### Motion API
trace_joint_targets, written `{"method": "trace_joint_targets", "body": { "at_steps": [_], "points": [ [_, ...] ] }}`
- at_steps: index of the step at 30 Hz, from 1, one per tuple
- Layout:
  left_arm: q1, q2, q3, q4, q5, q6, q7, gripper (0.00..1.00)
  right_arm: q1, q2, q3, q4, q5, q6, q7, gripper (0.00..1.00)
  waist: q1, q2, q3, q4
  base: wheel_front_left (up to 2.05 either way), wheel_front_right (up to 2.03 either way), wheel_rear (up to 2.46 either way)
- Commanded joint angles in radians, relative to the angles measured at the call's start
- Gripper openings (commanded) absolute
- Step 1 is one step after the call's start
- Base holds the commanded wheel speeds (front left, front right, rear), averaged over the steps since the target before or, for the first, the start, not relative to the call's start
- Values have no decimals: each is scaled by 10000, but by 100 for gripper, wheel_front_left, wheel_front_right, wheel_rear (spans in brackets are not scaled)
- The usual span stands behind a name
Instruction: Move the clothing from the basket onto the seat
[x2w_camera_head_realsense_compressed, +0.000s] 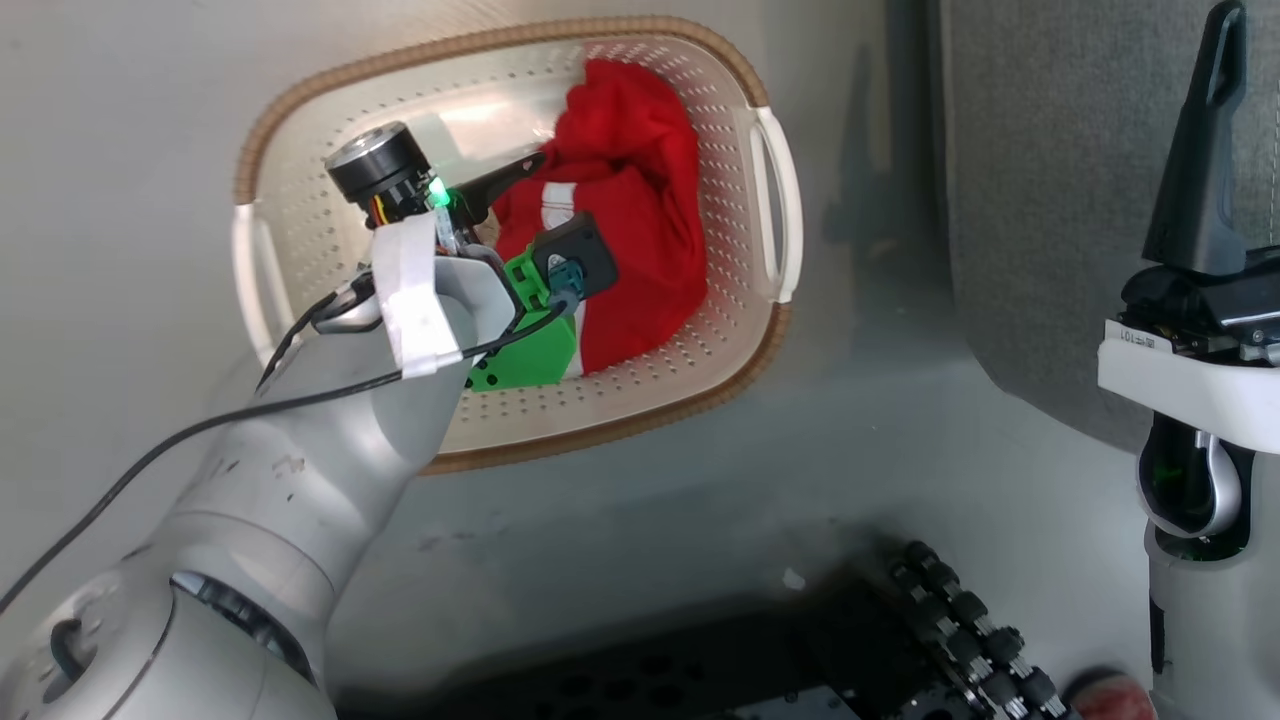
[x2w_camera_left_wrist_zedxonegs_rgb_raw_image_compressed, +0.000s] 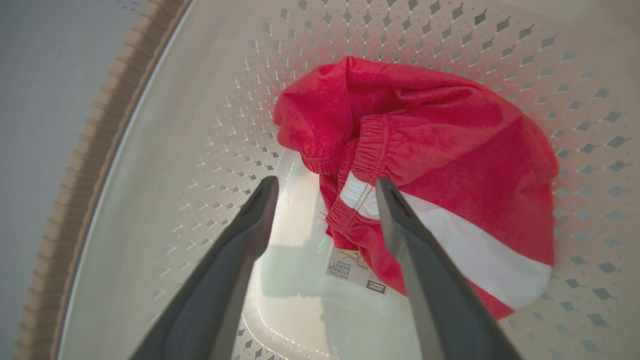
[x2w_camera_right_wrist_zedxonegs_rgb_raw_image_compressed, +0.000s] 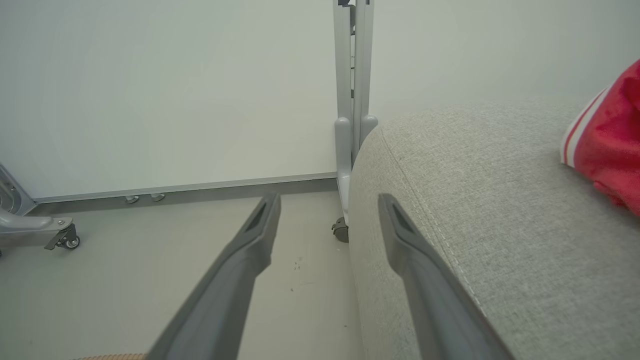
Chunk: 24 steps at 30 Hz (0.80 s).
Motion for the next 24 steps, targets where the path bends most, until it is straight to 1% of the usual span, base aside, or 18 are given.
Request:
{"method": "trace_joint_targets", "body": {
  "at_steps": [1, 7, 13, 18, 21, 24],
  "points": [
    [-371, 57, -314, 116, -233, -22, 108, 100, -159, 43, 9, -70, 30, -14, -34, 100, -2, 0, 841, -785, 0, 0, 0],
    [-1132, 59, -1640, 692, -872, -20, 604, 100, -369, 110, 217, -110, -13, -14, -34, 100, -2, 0, 1211, -1097, 0, 0, 0],
    [-1221, 56, -2826, 996, -1741, -21, 1236, 100, -248, 141, 422, -262, -174, -14, -34, 100, -2, 0, 1253, -1274, 0, 0, 0],
    [-1251, 183, -3258, 1075, -2241, -21, 1723, 100, -116, 159, 503, -387, -221, -14, -34, 100, -2, 0, 1294, -1340, 0, 0, 0],
    [-1390, 203, -3333, 1025, -2483, -22, 1773, 100, -54, 164, 533, -390, -147, -14, -34, 100, -2, 0, 1320, -1342, 0, 0, 0],
    [-1408, 196, -3366, 1019, -2744, -22, 2061, 100, -33, 149, 483, -411, -89, -14, -34, 100, -2, 0, 1365, -1294, 0, 0, 0]
  ]
}}
